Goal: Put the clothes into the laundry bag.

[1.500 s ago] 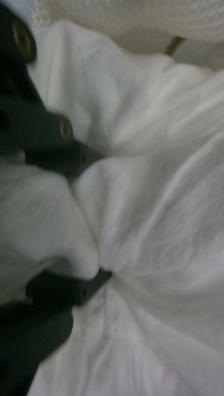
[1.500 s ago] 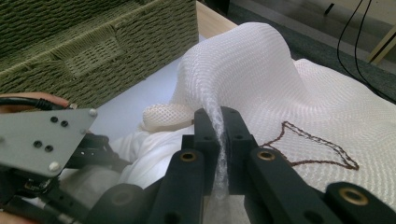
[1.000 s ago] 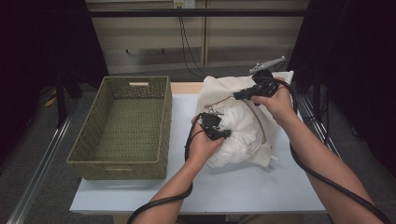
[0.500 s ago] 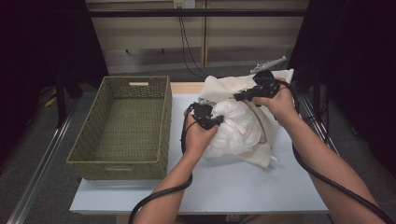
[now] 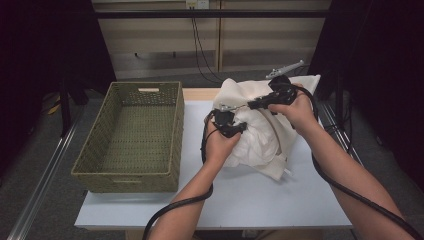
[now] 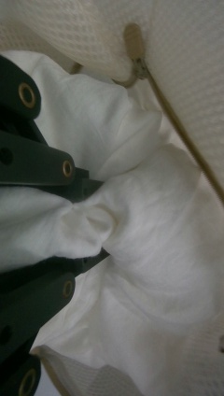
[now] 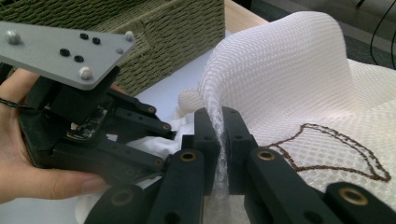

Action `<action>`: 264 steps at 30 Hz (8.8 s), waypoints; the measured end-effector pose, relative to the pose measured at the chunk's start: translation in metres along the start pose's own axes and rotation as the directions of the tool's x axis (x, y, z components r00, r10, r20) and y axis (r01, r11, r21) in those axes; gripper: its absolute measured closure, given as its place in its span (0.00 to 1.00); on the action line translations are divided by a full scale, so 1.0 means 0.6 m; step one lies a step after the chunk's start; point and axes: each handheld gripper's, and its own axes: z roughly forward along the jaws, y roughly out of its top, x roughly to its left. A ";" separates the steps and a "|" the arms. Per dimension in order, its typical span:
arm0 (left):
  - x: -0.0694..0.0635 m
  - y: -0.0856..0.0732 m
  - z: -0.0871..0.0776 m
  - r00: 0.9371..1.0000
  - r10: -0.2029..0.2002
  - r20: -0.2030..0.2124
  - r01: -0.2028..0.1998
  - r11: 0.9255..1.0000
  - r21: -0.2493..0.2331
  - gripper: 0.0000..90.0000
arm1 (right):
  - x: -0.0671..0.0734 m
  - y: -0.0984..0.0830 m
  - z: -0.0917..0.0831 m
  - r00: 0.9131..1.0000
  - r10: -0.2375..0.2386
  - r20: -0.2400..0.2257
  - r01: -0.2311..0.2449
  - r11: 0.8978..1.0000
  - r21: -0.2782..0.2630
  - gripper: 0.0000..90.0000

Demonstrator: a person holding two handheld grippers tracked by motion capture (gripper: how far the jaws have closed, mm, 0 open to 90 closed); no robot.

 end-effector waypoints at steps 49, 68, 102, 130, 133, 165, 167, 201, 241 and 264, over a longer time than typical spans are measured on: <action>0.015 -0.084 -0.002 0.999 0.035 -0.025 -0.027 0.962 0.273 0.83 | -0.007 -0.024 0.004 1.000 0.019 -0.002 -0.019 1.000 0.005 0.97; -0.011 -0.033 0.033 0.999 -0.011 0.049 0.006 0.995 0.098 0.84 | 0.000 -0.031 -0.006 0.999 0.047 -0.011 -0.047 0.999 -0.014 0.97; -0.041 -0.023 0.040 0.993 -0.006 0.116 0.009 1.000 -0.026 0.84 | 0.002 -0.008 -0.037 0.996 0.089 -0.012 -0.089 0.994 -0.067 0.97; 0.003 -0.039 0.051 0.998 0.006 0.061 -0.005 1.000 -0.025 0.60 | 0.002 -0.035 -0.016 0.996 0.022 0.088 -0.019 0.999 -0.038 0.85; 0.007 -0.041 0.043 0.998 -0.001 0.063 0.001 1.000 -0.010 0.58 | 0.001 -0.039 -0.016 0.995 0.003 0.101 -0.001 1.000 -0.027 0.73; 0.020 -0.087 0.032 0.996 0.032 0.088 -0.046 0.986 0.163 0.79 | -0.005 -0.062 -0.037 0.995 0.043 0.085 -0.044 0.999 0.010 0.97; 0.018 -0.083 0.037 0.995 -0.001 0.096 -0.011 0.993 0.119 0.87 | -0.004 -0.061 -0.037 0.996 0.044 0.076 -0.044 0.999 0.003 0.97; -0.019 -0.039 0.037 0.996 0.080 0.027 -0.079 0.997 -0.020 0.92 | 0.031 -0.030 -0.061 0.998 0.052 -0.047 -0.054 0.998 -0.036 0.97; 0.028 -0.032 0.015 0.997 0.075 0.024 -0.075 0.997 0.004 0.43 | 0.016 -0.046 -0.040 0.999 0.047 0.007 -0.047 0.998 -0.030 0.97; 0.023 0.044 -0.071 0.990 0.138 0.029 -0.139 0.989 0.058 0.18 | 0.009 -0.035 -0.027 0.999 0.040 0.027 -0.039 0.999 -0.035 0.97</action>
